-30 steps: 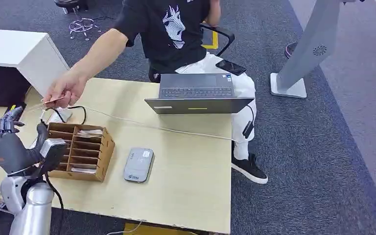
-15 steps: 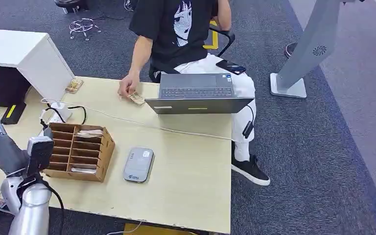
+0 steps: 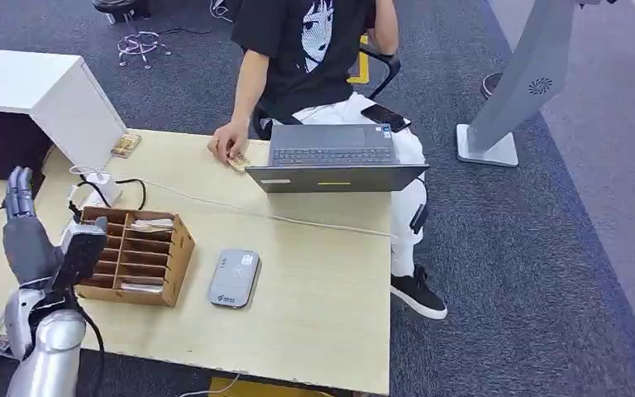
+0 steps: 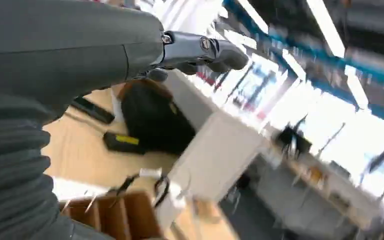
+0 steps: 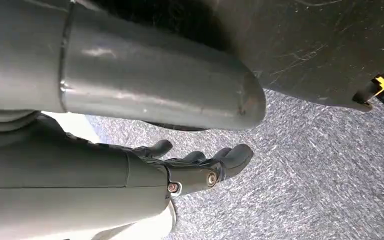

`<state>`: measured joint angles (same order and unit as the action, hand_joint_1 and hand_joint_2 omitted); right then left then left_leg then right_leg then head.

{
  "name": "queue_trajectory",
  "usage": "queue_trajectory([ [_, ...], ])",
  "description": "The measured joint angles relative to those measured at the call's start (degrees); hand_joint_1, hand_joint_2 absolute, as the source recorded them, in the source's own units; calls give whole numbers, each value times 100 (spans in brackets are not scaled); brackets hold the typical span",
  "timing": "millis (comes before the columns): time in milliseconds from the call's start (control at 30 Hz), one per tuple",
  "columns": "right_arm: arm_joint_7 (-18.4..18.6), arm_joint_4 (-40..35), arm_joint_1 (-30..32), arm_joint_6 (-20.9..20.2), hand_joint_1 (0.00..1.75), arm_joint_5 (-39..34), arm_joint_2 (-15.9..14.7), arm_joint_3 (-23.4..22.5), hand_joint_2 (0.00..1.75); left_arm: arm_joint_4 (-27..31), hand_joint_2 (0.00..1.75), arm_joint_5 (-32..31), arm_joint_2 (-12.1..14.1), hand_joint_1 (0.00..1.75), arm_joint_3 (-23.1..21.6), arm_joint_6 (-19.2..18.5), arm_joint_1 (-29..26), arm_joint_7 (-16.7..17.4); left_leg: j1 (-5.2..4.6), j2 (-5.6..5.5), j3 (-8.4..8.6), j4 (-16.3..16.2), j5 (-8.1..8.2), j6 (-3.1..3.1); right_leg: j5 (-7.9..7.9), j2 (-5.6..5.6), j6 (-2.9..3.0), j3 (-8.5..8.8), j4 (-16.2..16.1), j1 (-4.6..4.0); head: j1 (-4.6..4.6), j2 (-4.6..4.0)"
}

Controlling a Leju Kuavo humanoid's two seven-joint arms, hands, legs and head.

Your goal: Pass the card to the sensor for recognition and then transmit it.

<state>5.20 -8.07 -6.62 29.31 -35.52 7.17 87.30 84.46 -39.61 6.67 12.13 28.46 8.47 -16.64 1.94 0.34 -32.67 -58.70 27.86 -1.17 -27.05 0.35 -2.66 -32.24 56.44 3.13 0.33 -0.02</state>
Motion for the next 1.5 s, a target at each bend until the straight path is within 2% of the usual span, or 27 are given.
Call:
queue_trajectory([
  [33, 0, 0, 0, 2, 0, -2, 0, 0, 0, 10, 175, -14, 24, 0, -10, -55, -1, 37, 0, 0, 0, 0, 0, 0, 0, 0, 0, 0, 0, 0, 0, 0],
  [67, 0, 0, 1, 7, 0, -9, 0, 0, 0, 55, 175, -85, 77, 0, -77, -370, -9, 252, 0, 0, 0, 0, 0, 0, 0, 0, 0, 0, 0, 0, -2, 0],
  [100, 0, 0, 1, 9, 0, -13, 0, 0, 0, 70, 175, -107, 118, 0, -103, -496, -10, 332, 0, 0, 0, 0, 0, 0, 0, 0, 0, 0, 0, 0, -2, 0],
  [133, -20, 2, 5, 9, 0, -66, -2, -2, 0, 175, 175, -89, 297, 0, -289, -1245, -11, 697, 2, 1, 0, 0, -1, -1, 0, 1, 0, -1, 1, -1, 0, 0],
  [167, -31, 4, 10, 11, 0, -92, -2, -2, 0, 262, 175, -12, 424, 0, -411, -1619, -10, 810, 2, 1, 0, 0, -1, -1, 0, 1, 1, -1, 2, -2, -2, 0],
  [233, -57, 15, 21, 31, 0, -111, -7, -2, 0, 498, 175, 298, 940, 0, -634, -2657, 33, 1217, 4, 4, 0, 0, -1, -1, 1, 5, 1, -3, 3, -2, 0, 2],
  [267, -63, 24, 35, 59, 0, -162, -9, -4, 0, 594, 175, 564, 1568, 0, -693, -3296, 164, 1387, 9, 6, 0, 0, -1, -1, 0, 6, 1, -6, 3, -8, -2, 0],
  [300, -63, 28, 47, 57, 0, -197, -13, -7, 0, 655, 175, 643, 1905, 0, -693, -3484, 306, 1426, 10, 2, -1, 0, -1, -1, -1, 3, 2, -5, 3, -8, 0, 0],
  [333, -66, 28, 48, 57, 0, -203, -13, -13, 0, 704, 175, 672, 2149, 0, -693, -3579, 422, 1468, 10, 4, -1, 0, -1, -1, -1, 4, 2, -4, 3, -8, 2, 0],
  [400, -66, 31, 52, 55, 0, -203, -13, -15, 0, 743, 175, 672, 2291, 0, -693, -3609, 482, 1490, 9, 5, -1, 0, -1, -1, 0, 5, 2, -4, 2, -7, 0, 0],
  [667, -68, 31, 53, 50, 0, -210, -13, -17, 0, 811, 175, 696, 2610, 0, -719, -3723, 499, 1571, 8, 5, -1, 0, -1, -1, 0, 5, 2, -5, 2, -7, 2, 0],
  [800, -68, 31, 59, 48, 0, -223, -13, -17, 0, 811, 175, 955, 3002, 0, -771, -4187, 559, 1691, 15, 6, -1, 0, -1, -2, -1, 6, 2, -7, 2, -13, 0, 0],
  [900, -68, 31, 61, 37, 0, -260, -15, -17, 0, 811, 175, 1299, 3330, 0, -791, -4552, 627, 1697, 16, 7, -2, 0, -1, -2, -1, 7, 2, -7, 2, -13, 0, 0],
  [1033, -66, 31, 59, 2, 0, -238, -15, -17, 0, 811, 175, 1718, 3630, 0, -848, -4898, 615, 1643, 15, 6, -2, 0, 0, -2, -1, 7, 2, -4, 2, -13, 2, 0],
  [1100, -79, 31, 57, -68, 0, -183, -18, -17, 0, 806, 175, 1876, 3707, 0, -891, -4977, 559, 1590, 14, 6, -2, 0, 0, -2, -1, 7, 2, -4, 1, -12, 0, 0],
  [1333, -127, 31, 45, -155, 0, -155, -72, -11, 0, 666, 175, 2298, 3733, 0, -1095, -5093, 460, 1535, 14, 4, -3, 0, 0, -2, -1, 4, 2, -2, 1, -13, 0, 0],
  [1500, -96, 31, 38, -122, 0, -90, -77, -4, 0, 561, 175, 2344, 3750, 0, -1162, -5047, 439, 1509, 15, 4, -3, 0, 0, -2, -1, 4, 2, -3, 1, -13, 2, 0],
])
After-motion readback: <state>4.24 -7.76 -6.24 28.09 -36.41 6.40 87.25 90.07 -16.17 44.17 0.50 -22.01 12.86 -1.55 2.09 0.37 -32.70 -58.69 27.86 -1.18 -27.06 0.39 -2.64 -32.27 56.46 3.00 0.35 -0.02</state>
